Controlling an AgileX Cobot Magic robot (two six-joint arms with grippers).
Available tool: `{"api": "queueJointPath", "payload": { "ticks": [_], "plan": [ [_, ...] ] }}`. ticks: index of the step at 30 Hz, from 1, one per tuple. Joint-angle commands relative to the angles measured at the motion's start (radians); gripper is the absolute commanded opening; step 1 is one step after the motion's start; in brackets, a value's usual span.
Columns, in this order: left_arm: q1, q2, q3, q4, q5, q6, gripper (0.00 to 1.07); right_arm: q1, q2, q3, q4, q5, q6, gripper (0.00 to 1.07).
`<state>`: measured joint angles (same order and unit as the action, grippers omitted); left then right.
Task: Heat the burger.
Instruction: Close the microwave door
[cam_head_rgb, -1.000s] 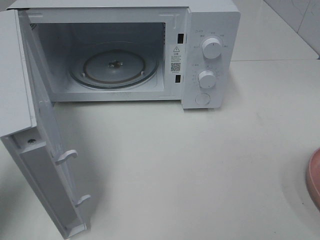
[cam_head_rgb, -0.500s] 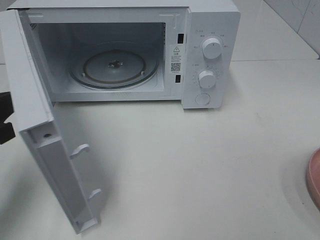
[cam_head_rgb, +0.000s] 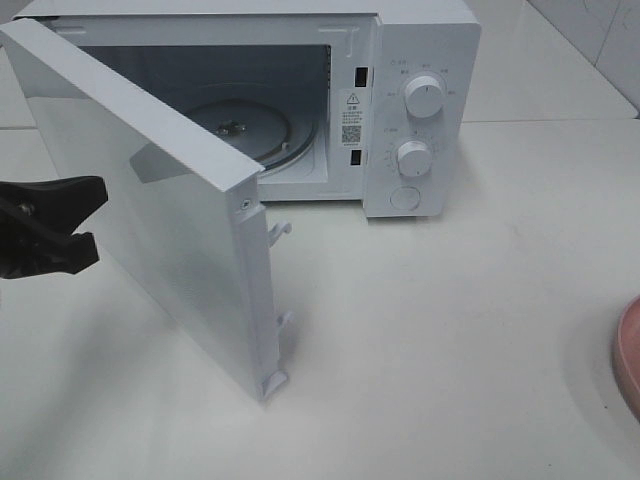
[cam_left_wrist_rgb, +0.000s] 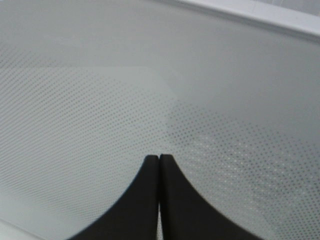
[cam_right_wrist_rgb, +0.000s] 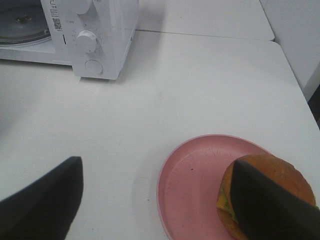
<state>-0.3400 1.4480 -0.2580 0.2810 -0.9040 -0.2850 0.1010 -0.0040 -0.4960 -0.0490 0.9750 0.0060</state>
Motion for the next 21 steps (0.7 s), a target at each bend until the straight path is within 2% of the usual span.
{"api": "queueJointPath", "payload": {
  "ticks": [1, 5, 6, 8, 9, 15, 18, 19, 21],
  "plan": [
    [-0.069, 0.042, -0.061, -0.094, -0.020, 0.035, 0.00, -0.005, -0.025, 0.003, 0.004, -0.016, -0.006, 0.76],
    [-0.122, 0.080, -0.099, -0.156, -0.018, 0.051, 0.00, -0.005, -0.025, 0.003, 0.004, -0.016, -0.006, 0.76],
    [-0.155, 0.107, -0.127, -0.203, -0.009, 0.052, 0.00, -0.005, -0.025, 0.003, 0.004, -0.016, -0.006, 0.76],
    [-0.173, 0.120, -0.139, -0.222, -0.002, 0.052, 0.00, -0.005, -0.025, 0.003, 0.004, -0.016, -0.006, 0.76],
    [-0.203, 0.144, -0.168, -0.262, 0.002, 0.054, 0.00, -0.005, -0.025, 0.003, 0.004, -0.016, -0.006, 0.76],
    [-0.264, 0.210, -0.243, -0.318, 0.015, 0.056, 0.00, -0.005, -0.025, 0.003, 0.004, -0.016, -0.006, 0.76],
    [-0.291, 0.247, -0.288, -0.368, 0.029, 0.085, 0.00, -0.005, -0.025, 0.003, 0.004, -0.016, -0.006, 0.76],
    [-0.314, 0.271, -0.320, -0.405, 0.029, 0.124, 0.00, -0.005, -0.025, 0.003, 0.004, -0.016, -0.006, 0.76],
    [-0.326, 0.278, -0.332, -0.422, 0.029, 0.143, 0.00, -0.005, -0.025, 0.003, 0.004, -0.016, -0.006, 0.76]
  ]
}}
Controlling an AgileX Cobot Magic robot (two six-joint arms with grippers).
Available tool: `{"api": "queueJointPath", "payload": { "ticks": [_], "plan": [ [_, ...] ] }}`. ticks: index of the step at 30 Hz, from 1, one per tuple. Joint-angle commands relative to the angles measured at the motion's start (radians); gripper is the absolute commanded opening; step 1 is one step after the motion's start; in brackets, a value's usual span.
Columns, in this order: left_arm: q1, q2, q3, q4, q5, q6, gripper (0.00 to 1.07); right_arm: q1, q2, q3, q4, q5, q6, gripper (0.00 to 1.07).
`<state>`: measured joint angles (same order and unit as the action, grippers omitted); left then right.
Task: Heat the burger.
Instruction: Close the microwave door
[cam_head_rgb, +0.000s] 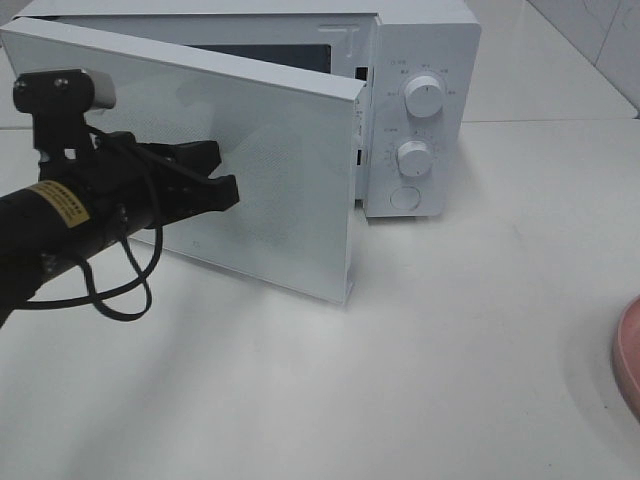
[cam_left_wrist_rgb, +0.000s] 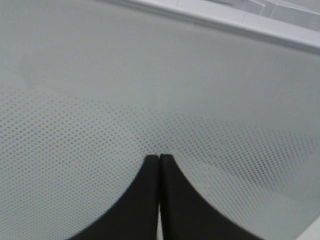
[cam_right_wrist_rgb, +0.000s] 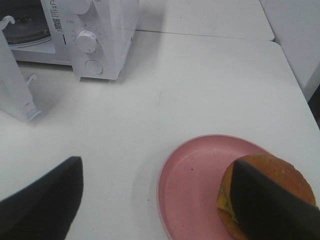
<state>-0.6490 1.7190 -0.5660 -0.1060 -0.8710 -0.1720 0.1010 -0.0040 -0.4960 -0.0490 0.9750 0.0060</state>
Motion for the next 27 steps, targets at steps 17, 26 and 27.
{"api": "queueJointPath", "payload": {
  "ticks": [17, 26, 27],
  "plan": [
    [-0.126, 0.191, -0.333, -0.413, 0.072, 0.295, 0.00, -0.005, -0.025, 0.003, 0.004, -0.016, -0.006, 0.76],
    [-0.126, 0.274, -0.457, -0.474, 0.089, 0.372, 0.00, -0.005, -0.025, 0.003, 0.004, -0.016, -0.006, 0.76],
    [-0.126, 0.289, -0.487, -0.504, 0.096, 0.397, 0.00, -0.005, -0.025, 0.003, 0.004, -0.016, -0.006, 0.76]
  ]
}}
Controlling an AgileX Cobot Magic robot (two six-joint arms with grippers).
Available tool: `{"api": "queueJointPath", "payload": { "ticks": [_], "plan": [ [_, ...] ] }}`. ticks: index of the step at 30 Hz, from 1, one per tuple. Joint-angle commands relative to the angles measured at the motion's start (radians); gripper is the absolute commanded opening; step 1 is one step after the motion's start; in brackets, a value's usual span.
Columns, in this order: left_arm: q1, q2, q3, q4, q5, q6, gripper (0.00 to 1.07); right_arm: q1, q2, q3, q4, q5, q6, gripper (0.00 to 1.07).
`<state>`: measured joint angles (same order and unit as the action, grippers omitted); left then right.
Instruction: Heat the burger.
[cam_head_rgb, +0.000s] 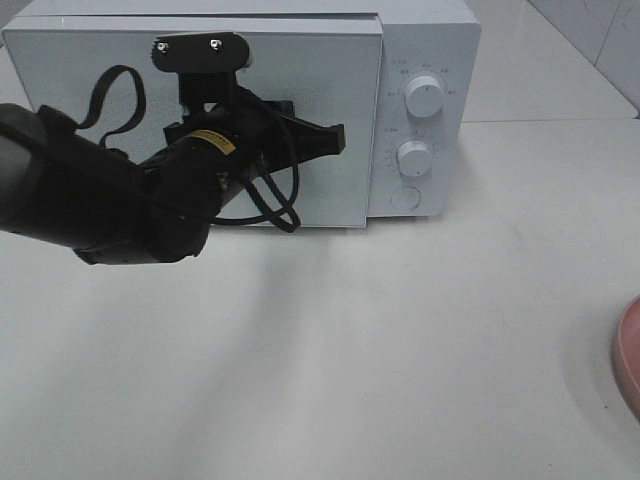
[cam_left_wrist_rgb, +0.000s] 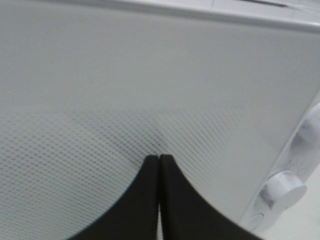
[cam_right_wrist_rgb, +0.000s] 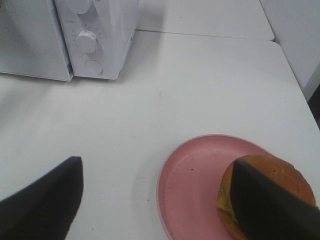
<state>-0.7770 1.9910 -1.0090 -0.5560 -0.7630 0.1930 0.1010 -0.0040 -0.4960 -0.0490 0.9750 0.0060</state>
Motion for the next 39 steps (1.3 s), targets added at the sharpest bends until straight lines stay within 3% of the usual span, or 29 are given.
{"api": "queueJointPath", "payload": {
  "ticks": [1, 6, 16, 18, 21, 23, 25, 26, 29, 30, 31, 32, 33, 34, 36, 37, 38, 39],
  "plan": [
    [0.005, 0.024, -0.059, -0.066, -0.011, 0.042, 0.00, -0.005, -0.025, 0.003, 0.004, -0.016, -0.006, 0.76],
    [0.028, 0.055, -0.113, -0.077, -0.005, 0.060, 0.00, -0.005, -0.025, 0.003, 0.004, -0.016, -0.006, 0.76],
    [0.064, 0.035, -0.120, -0.078, 0.086, 0.056, 0.00, -0.005, -0.025, 0.003, 0.004, -0.016, -0.006, 0.76],
    [0.039, -0.010, -0.120, -0.078, 0.233, 0.063, 0.00, -0.005, -0.025, 0.003, 0.004, -0.016, -0.006, 0.76],
    [0.035, -0.019, -0.120, -0.078, 0.272, 0.071, 0.00, -0.005, -0.025, 0.003, 0.004, -0.016, -0.006, 0.76],
    [0.014, -0.064, -0.120, -0.069, 0.444, 0.118, 0.00, -0.005, -0.025, 0.003, 0.004, -0.016, -0.006, 0.76],
    [0.014, -0.074, -0.120, -0.062, 0.484, 0.131, 0.00, -0.005, -0.025, 0.003, 0.004, -0.016, -0.006, 0.76],
    [0.014, -0.090, -0.120, -0.038, 0.601, 0.145, 0.00, -0.005, -0.025, 0.003, 0.004, -0.016, -0.006, 0.76],
    [0.014, -0.100, -0.120, -0.023, 0.661, 0.146, 0.00, -0.005, -0.025, 0.003, 0.004, -0.016, -0.006, 0.76],
    [0.014, -0.116, -0.120, 0.008, 0.769, 0.146, 0.04, -0.005, -0.025, 0.003, 0.004, -0.016, -0.006, 0.76],
    [0.014, -0.135, -0.120, 0.047, 0.868, 0.146, 0.22, -0.005, -0.025, 0.003, 0.004, -0.016, -0.006, 0.75],
    [0.014, -0.135, -0.120, 0.047, 0.868, 0.146, 0.22, -0.005, -0.025, 0.003, 0.004, -0.016, -0.006, 0.75],
    [0.014, -0.145, -0.120, 0.055, 0.921, 0.145, 0.35, -0.005, -0.025, 0.003, 0.004, -0.016, -0.006, 0.75],
    [0.014, -0.145, -0.120, 0.055, 0.921, 0.145, 0.35, -0.005, -0.025, 0.003, 0.004, -0.016, -0.006, 0.75],
    [0.014, -0.161, -0.120, 0.059, 1.079, 0.145, 0.90, -0.005, -0.025, 0.003, 0.004, -0.016, -0.006, 0.75],
    [0.014, -0.161, -0.120, 0.059, 1.079, 0.145, 0.90, -0.005, -0.025, 0.003, 0.004, -0.016, -0.006, 0.75],
    [0.014, -0.164, -0.120, 0.059, 1.119, 0.145, 1.01, -0.005, -0.025, 0.003, 0.004, -0.016, -0.006, 0.75],
    [0.014, -0.170, -0.120, 0.059, 1.194, 0.145, 1.00, -0.005, -0.025, 0.003, 0.004, -0.016, -0.006, 0.75]
  ]
}}
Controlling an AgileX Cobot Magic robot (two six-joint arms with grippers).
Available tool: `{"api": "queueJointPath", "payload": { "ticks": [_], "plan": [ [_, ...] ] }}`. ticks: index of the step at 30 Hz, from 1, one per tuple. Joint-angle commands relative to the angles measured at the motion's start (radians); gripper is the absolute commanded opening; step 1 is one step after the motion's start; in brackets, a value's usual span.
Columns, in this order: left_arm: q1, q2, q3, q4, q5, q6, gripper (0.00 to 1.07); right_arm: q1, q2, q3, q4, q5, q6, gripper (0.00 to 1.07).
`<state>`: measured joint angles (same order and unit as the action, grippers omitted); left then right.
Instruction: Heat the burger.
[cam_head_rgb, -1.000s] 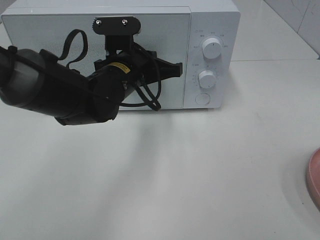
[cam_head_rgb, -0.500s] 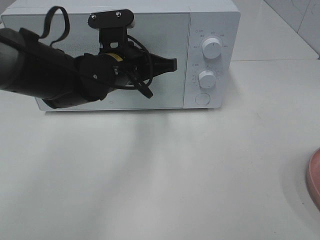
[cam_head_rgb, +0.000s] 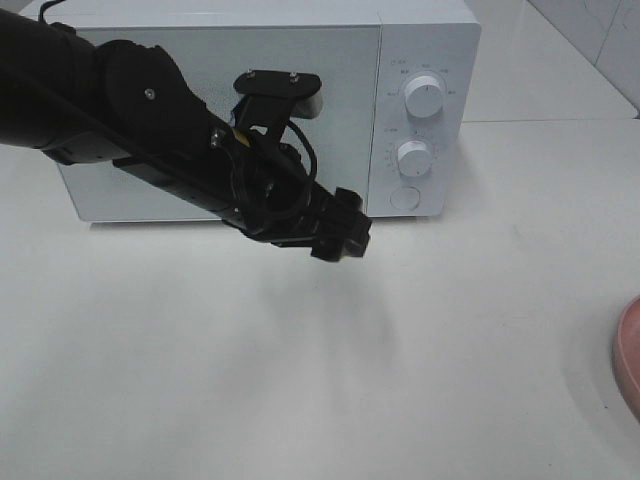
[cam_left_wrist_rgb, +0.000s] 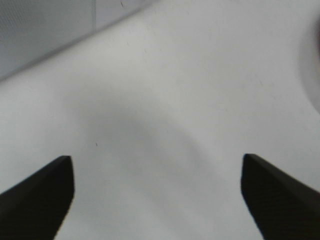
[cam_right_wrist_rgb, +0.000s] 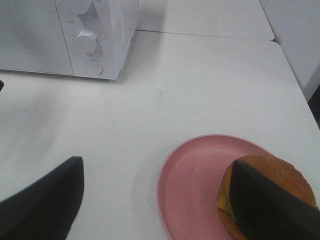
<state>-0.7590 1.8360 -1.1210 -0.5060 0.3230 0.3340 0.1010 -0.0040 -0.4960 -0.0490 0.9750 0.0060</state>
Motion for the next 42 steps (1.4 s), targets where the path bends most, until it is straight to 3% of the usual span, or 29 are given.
{"api": "queueJointPath", "payload": {
  "ticks": [1, 8, 15, 18, 20, 21, 23, 24, 25, 27, 28, 30, 36, 42],
  "plan": [
    [-0.004, -0.015, -0.008, 0.009, 0.108, 0.004, 1.00, -0.005, -0.025, 0.003, 0.004, -0.016, -0.006, 0.75],
    [-0.003, -0.074, -0.008, 0.038, 0.422, 0.005, 0.99, -0.005, -0.025, 0.003, 0.004, -0.016, -0.006, 0.75],
    [0.041, -0.131, -0.008, 0.070, 0.565, 0.000, 0.99, -0.005, -0.025, 0.003, 0.004, -0.016, -0.006, 0.75],
    [0.105, -0.162, -0.008, 0.070, 0.634, -0.001, 0.99, -0.005, -0.025, 0.003, 0.004, -0.016, -0.006, 0.75],
    [0.189, -0.191, -0.008, 0.070, 0.688, 0.000, 0.99, -0.005, -0.025, 0.003, 0.004, -0.016, -0.006, 0.75],
    [0.189, -0.191, -0.008, 0.070, 0.688, 0.000, 0.99, -0.005, -0.025, 0.003, 0.004, -0.016, -0.006, 0.75],
    [0.279, -0.220, -0.008, 0.071, 0.720, 0.001, 0.99, -0.005, -0.025, 0.003, 0.004, -0.016, -0.006, 0.75],
    [0.279, -0.220, -0.008, 0.071, 0.720, 0.001, 0.99, -0.005, -0.025, 0.003, 0.004, -0.016, -0.006, 0.75],
    [0.345, -0.242, -0.008, 0.071, 0.743, 0.001, 0.99, -0.005, -0.025, 0.003, 0.004, -0.016, -0.006, 0.75],
    [0.379, -0.256, -0.008, 0.071, 0.759, 0.001, 0.99, -0.005, -0.025, 0.003, 0.004, -0.016, -0.006, 0.75],
    [0.439, -0.282, -0.006, 0.078, 0.795, 0.001, 0.99, -0.005, -0.025, 0.003, 0.004, -0.016, -0.006, 0.75],
    [0.472, -0.297, 0.000, 0.084, 0.809, 0.001, 0.99, -0.005, -0.025, 0.003, 0.004, -0.016, -0.006, 0.75],
    [0.689, -0.431, 0.121, 0.081, 0.808, -0.018, 0.99, -0.005, -0.025, 0.003, 0.004, -0.016, -0.006, 0.75],
    [0.792, -0.554, 0.214, 0.092, 0.804, -0.052, 0.99, -0.005, -0.025, 0.003, 0.004, -0.016, -0.006, 0.75]
  ]
}}
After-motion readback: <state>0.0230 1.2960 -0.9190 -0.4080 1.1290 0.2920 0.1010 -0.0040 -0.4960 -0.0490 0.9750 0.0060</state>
